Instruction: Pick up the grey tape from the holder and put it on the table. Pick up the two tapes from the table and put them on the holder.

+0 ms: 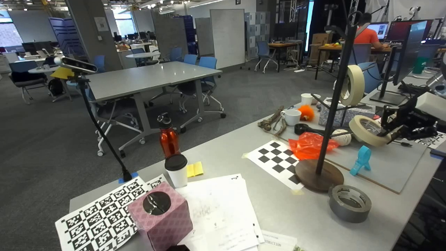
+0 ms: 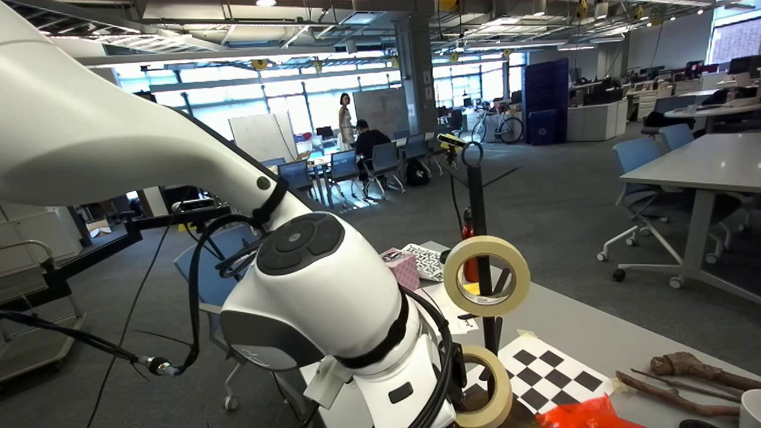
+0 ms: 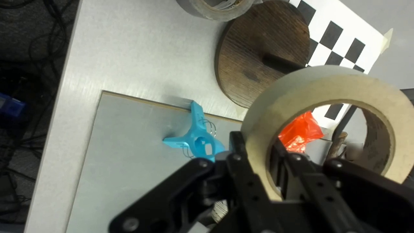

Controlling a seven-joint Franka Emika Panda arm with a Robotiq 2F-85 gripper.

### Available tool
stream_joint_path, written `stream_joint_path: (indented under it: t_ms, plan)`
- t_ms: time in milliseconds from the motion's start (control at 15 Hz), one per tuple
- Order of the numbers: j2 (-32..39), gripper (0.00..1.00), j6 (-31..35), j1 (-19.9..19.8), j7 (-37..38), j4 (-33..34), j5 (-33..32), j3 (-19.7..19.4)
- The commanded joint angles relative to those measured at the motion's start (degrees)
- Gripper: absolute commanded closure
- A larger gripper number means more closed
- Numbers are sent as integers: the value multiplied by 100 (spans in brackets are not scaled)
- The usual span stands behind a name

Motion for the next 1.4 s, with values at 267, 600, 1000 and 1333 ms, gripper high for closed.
stream_joint_path:
  t_ms: [267, 600, 1000, 1333]
  plan:
    - [425, 95, -129, -10, -152, 450, 436, 191]
    - [643, 95, -129, -52, -125, 574, 431, 237]
    - [832, 95, -150, -62, -94, 697, 394, 242]
    - [940, 51, -188, -53, -42, 791, 344, 236]
